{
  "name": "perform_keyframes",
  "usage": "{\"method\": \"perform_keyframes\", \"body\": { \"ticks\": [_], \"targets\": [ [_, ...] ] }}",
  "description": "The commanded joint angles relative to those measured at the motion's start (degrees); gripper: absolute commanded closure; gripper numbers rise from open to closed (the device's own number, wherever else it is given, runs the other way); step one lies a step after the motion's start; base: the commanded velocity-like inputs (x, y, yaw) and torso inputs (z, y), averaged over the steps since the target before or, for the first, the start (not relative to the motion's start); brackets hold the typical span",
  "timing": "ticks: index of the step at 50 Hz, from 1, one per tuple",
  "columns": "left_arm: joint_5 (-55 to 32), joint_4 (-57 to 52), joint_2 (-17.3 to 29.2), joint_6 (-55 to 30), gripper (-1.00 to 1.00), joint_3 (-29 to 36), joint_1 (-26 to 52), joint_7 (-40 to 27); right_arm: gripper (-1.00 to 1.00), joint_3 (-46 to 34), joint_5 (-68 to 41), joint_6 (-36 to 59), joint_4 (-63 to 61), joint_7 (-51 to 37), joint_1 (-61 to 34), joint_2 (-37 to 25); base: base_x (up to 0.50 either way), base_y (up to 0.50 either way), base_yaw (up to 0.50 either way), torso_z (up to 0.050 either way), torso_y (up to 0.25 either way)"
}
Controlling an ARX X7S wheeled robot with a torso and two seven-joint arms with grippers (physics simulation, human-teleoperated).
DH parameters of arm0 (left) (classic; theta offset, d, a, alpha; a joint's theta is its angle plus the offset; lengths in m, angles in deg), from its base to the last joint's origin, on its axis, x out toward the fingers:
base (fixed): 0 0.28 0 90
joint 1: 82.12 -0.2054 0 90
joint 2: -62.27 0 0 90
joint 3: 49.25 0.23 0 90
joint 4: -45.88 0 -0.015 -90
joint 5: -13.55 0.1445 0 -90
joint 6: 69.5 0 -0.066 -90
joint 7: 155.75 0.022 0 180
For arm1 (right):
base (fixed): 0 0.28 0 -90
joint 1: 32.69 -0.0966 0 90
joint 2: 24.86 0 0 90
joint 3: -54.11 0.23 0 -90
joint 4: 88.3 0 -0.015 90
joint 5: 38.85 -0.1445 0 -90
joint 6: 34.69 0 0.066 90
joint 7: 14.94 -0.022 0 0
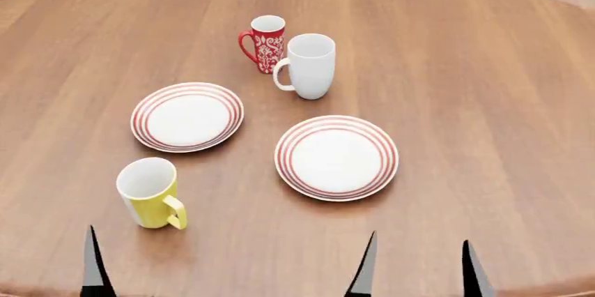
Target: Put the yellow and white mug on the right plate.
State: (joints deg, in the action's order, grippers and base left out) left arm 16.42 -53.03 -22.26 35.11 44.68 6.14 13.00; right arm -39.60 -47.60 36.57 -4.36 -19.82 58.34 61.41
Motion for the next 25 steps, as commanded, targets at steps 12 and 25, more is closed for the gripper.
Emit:
{"method": "perform_keyframes", "body": {
  "ticks": [12, 25],
  "targets": [
    [4.0, -10.9, 0.5, 12.5, -1.0, -3.9, -1.7, -6.6, -1.0, 0.5, 0.1, -18.7, -4.5, -0.5, 0.6, 0.0, 0.0, 0.15, 0.0, 0.0, 0.0],
    [3.9, -9.5, 1.4, 11.7, -1.0, -2.5, -1.6, -7.3, -1.0, -1.2, 1.1, -17.1, -4.3, -1.9, 0.8, -1.2, 0.0, 0.48, 0.0, 0.0, 0.0]
  ]
}}
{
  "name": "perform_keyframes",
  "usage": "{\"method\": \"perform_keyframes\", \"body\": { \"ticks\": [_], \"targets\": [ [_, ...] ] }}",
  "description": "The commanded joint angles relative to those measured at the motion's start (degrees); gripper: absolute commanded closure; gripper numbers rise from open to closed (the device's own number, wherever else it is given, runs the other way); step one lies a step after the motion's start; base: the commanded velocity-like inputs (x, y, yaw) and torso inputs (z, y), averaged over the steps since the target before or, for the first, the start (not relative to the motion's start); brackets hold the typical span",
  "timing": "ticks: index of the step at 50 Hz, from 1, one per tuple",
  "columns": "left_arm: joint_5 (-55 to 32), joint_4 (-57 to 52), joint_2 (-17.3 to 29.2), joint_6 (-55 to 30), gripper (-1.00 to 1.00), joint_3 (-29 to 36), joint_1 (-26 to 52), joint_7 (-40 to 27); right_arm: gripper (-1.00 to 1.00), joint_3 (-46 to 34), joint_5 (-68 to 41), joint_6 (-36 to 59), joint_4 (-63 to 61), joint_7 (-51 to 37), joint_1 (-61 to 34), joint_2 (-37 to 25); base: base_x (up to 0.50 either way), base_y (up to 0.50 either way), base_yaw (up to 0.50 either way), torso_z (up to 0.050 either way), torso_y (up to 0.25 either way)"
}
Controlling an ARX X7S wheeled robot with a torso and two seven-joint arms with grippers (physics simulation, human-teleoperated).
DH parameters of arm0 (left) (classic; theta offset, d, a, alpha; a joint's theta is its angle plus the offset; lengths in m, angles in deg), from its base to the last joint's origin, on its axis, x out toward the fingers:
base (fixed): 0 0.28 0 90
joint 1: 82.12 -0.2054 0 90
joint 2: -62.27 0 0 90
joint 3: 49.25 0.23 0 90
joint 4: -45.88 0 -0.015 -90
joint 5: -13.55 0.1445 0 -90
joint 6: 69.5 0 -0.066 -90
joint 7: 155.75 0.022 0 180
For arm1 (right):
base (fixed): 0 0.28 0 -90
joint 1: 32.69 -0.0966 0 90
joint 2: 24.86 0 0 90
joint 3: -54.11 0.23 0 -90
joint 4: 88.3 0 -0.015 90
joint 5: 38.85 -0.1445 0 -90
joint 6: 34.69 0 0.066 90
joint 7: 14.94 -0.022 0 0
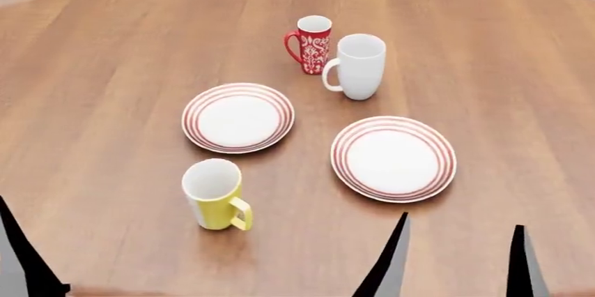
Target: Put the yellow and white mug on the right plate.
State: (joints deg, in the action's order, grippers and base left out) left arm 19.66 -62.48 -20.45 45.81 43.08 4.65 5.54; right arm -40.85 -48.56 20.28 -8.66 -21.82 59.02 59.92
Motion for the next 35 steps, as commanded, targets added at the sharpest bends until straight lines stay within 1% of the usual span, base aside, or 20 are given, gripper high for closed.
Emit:
{"method": "perform_keyframes", "body": {
  "ticks": [1, 7, 9, 22, 35],
  "targets": [
    [0.6, 0.0, -0.3, 1.0, -1.0, -0.7, 0.0, 0.1, -1.0, -0.1, 1.3, -0.5, -0.2, 0.2, 0.1, 0.2, 0.0, 0.0, 0.0, 0.0, 0.0],
    [0.6, 0.2, 0.1, 0.8, -1.0, -0.3, 0.0, -0.2, -1.0, -1.0, 0.4, 0.4, -0.5, 0.0, 0.1, -0.6, 0.0, 0.0, 0.0, 0.0, 0.0],
    [0.5, 0.3, 0.3, 0.8, -1.0, -0.1, 0.0, -0.3, -1.0, -1.4, 0.5, 0.3, -0.5, 0.1, 0.0, -0.9, 0.23, -0.03, 0.0, 0.0, 0.0],
    [0.6, 0.5, 1.0, 0.4, -1.0, 0.7, 0.1, -1.0, -1.0, -2.9, 2.3, -0.3, -0.7, 0.1, -0.1, -1.9, 0.49, -0.09, 0.0, 0.0, 0.0],
    [0.4, 1.0, 1.6, 0.5, -1.0, 1.5, 0.1, -1.6, -1.0, -4.9, 4.7, 1.0, -0.2, 0.2, -0.3, -2.8, 0.5, -0.01, 0.0, 0.0, 0.0]
  ]
}}
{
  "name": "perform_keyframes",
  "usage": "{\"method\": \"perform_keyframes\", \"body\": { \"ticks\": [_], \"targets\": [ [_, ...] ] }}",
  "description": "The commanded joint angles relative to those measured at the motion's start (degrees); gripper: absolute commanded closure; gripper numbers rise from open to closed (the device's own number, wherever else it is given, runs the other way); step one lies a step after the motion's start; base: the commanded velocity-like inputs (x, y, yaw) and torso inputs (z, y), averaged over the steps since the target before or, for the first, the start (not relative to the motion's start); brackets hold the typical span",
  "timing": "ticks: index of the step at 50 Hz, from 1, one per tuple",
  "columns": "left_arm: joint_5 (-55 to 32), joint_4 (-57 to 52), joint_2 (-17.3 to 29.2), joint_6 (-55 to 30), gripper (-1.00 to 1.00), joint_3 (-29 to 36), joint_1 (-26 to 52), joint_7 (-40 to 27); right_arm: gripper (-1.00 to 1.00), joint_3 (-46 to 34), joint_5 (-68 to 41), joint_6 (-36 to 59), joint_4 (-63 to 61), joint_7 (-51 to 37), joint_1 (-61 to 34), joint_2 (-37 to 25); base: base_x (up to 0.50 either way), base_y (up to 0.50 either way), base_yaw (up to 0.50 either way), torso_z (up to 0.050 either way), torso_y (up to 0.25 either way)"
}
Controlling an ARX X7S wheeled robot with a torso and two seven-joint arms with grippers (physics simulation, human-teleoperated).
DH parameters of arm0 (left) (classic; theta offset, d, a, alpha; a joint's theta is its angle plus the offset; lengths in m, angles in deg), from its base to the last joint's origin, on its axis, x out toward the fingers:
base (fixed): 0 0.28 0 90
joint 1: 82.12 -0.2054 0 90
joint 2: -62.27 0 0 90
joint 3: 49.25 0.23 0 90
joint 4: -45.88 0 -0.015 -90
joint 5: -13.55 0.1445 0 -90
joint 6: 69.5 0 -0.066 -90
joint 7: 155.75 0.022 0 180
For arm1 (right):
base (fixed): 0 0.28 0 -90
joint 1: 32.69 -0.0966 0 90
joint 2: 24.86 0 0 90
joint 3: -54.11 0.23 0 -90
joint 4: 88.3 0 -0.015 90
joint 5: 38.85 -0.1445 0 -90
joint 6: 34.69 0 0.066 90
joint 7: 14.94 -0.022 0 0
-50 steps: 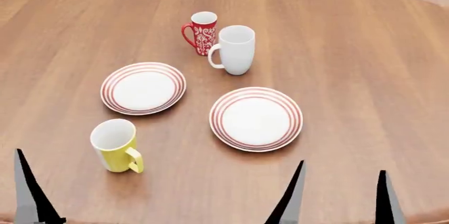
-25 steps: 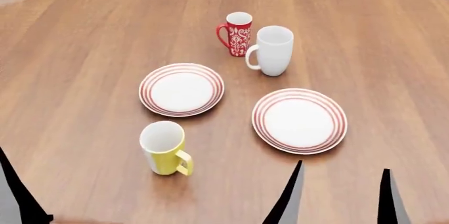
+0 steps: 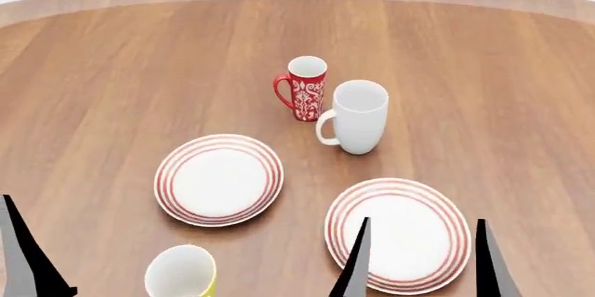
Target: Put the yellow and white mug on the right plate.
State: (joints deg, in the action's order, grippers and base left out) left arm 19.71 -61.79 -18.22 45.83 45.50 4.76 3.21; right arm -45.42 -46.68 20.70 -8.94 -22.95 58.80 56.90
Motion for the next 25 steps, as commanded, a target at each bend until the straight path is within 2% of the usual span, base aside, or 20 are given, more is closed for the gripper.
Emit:
{"method": "perform_keyframes", "body": {
  "ticks": [1, 11, 14, 25],
  "targets": [
    [0.4, 0.3, -0.6, 0.5, -1.0, -0.8, 0.0, 0.7, -1.0, -0.6, 3.4, 0.7, 0.1, 1.4, -0.1, 0.2, 0.5, 0.0, 0.0, 0.0, 0.0],
    [0.1, 0.5, -0.1, 0.5, -1.0, -0.4, -0.1, 0.3, -1.0, -2.4, 4.8, 3.4, 1.0, 1.6, -0.3, -0.3, 0.47, 0.0, 0.0, 0.0, 0.0],
    [0.2, 0.7, 0.1, 0.7, -1.0, -0.1, -0.2, 0.2, -1.0, -2.7, 5.3, 3.8, 0.9, 1.5, -0.3, -0.6, 0.22, 0.0, 0.0, 0.0, 0.0],
    [0.1, 0.5, 0.5, 0.8, -1.0, 0.4, -0.4, -0.3, -1.0, -4.1, 4.4, 7.2, 0.0, 2.2, -0.3, -1.8, 0.0, 0.0, 0.0, 0.0, 0.0]
  ]
}}
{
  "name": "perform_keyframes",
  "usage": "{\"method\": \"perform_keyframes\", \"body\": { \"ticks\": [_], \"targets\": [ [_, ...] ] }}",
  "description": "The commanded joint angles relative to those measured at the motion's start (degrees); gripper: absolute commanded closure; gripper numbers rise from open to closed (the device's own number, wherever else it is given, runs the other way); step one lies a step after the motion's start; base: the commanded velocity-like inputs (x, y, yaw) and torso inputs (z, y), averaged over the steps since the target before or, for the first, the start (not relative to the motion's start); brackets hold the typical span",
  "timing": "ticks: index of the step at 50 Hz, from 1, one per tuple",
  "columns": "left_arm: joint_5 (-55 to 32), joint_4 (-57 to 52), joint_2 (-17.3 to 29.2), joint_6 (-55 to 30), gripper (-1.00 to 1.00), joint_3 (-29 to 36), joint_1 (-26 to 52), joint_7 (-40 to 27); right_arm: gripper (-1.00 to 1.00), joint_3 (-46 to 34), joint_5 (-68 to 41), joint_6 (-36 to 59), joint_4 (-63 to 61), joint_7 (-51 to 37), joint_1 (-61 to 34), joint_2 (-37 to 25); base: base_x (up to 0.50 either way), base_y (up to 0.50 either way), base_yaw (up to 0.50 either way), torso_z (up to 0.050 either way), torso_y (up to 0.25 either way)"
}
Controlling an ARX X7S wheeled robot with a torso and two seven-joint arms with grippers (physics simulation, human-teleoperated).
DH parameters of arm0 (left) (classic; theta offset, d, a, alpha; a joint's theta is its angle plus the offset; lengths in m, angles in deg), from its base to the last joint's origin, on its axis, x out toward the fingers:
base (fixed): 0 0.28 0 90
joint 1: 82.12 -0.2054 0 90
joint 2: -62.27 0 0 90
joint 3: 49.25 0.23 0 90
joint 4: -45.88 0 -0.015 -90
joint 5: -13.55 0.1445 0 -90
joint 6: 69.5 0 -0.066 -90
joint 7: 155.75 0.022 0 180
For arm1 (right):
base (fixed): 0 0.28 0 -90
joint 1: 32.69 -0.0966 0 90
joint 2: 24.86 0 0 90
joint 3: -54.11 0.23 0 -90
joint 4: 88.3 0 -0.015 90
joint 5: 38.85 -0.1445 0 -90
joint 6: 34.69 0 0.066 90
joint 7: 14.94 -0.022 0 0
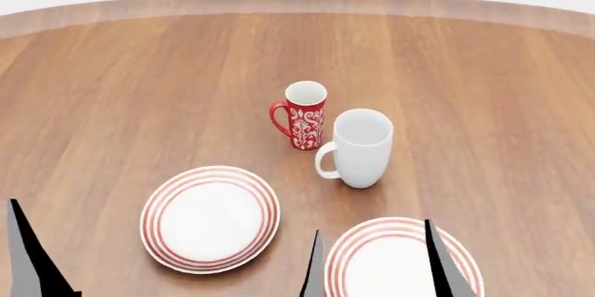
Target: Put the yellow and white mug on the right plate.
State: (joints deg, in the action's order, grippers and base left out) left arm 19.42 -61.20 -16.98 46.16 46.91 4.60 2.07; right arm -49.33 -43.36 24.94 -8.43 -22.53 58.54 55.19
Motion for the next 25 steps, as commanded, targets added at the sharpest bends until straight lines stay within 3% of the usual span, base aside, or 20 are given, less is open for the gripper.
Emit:
{"method": "perform_keyframes", "body": {
  "ticks": [1, 14, 25],
  "targets": [
    [0.3, -0.1, -0.7, 0.4, -1.0, -1.0, -0.2, 0.8, -1.0, -0.4, 0.8, 4.0, -0.8, 1.9, -0.1, -0.3, 0.0, 0.0, 0.0, 0.0, 0.0],
    [0.0, -0.6, -0.2, -0.2, -1.0, -0.6, -0.2, 0.4, -1.0, -8.0, -5.4, 35.8, -6.6, 12.5, -5.4, -8.8, 0.0, 0.0, 0.0, 0.0, 0.0],
    [0.0, -0.3, 0.3, -0.3, -1.0, -0.1, -0.1, 0.0, -1.0, -12.4, -7.0, 45.4, -6.9, 18.5, -8.8, -11.7, 0.0, 0.0, 0.0, 0.0, 0.0]
  ]
}}
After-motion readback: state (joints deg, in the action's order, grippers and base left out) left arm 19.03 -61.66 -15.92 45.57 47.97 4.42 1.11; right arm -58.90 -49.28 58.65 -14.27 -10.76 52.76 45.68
